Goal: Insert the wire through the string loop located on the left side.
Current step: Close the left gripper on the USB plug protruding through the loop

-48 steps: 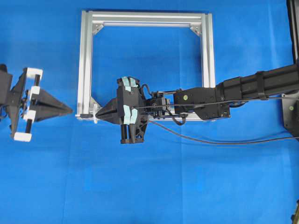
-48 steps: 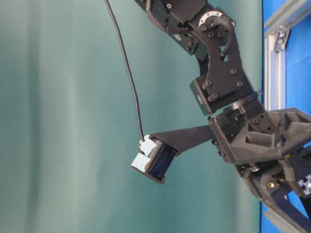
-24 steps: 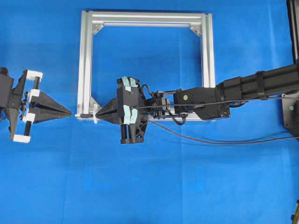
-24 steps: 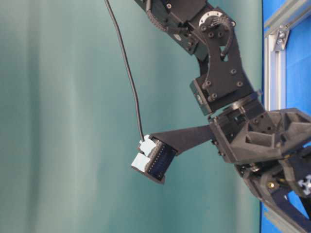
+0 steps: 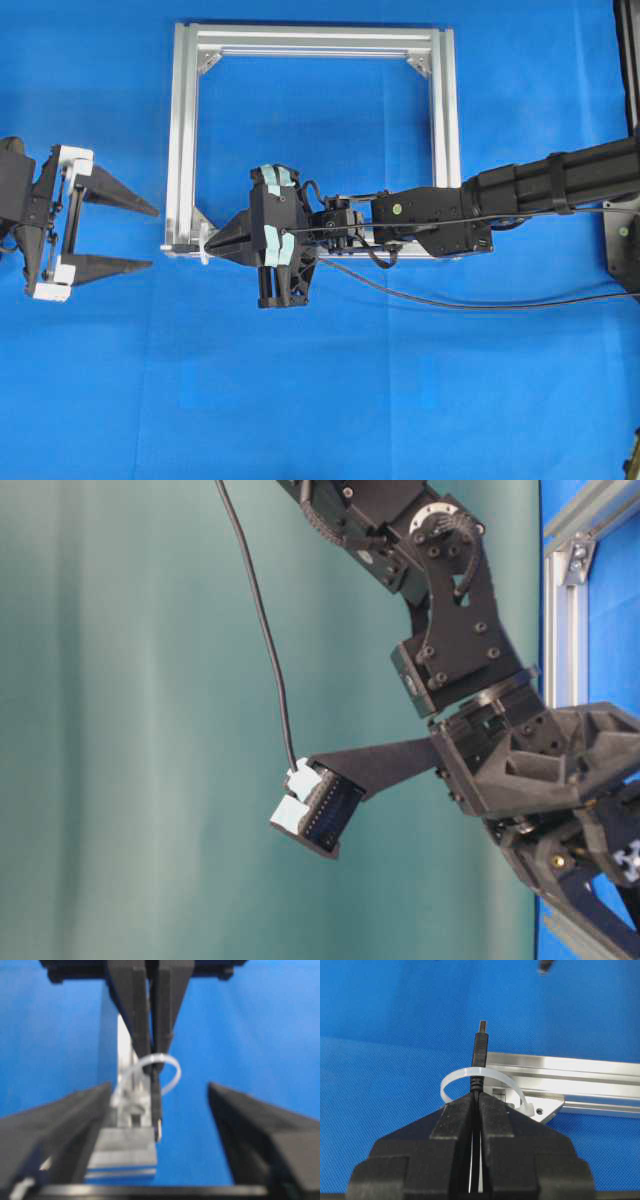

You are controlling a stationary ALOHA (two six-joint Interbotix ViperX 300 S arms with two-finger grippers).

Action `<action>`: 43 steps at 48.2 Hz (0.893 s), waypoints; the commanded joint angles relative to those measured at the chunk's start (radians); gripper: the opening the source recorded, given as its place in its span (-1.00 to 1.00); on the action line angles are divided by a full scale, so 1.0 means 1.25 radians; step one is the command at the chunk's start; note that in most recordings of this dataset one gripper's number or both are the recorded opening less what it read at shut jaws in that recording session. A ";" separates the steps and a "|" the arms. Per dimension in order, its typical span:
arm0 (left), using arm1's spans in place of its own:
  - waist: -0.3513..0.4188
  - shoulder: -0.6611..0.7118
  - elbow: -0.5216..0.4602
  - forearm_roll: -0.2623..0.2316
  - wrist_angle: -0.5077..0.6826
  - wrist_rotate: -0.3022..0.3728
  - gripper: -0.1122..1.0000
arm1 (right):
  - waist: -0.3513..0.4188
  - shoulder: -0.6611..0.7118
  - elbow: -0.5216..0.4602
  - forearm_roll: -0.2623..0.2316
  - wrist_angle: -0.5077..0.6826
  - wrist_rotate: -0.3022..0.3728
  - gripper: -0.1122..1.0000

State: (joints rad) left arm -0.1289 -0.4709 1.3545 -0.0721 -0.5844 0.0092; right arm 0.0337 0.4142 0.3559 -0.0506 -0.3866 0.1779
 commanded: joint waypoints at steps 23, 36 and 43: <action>0.002 0.153 -0.066 0.001 0.009 0.000 0.81 | 0.001 -0.015 -0.015 0.001 -0.004 0.000 -0.78; 0.012 0.253 -0.099 0.000 0.004 0.002 0.80 | 0.001 -0.016 -0.013 0.000 -0.004 0.000 -0.78; 0.018 0.252 -0.101 0.001 0.002 0.004 0.80 | 0.002 -0.016 -0.013 0.000 -0.004 0.000 -0.78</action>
State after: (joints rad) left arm -0.1104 -0.1519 1.2410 -0.0736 -0.5722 0.0123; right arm 0.0337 0.4142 0.3559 -0.0506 -0.3866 0.1779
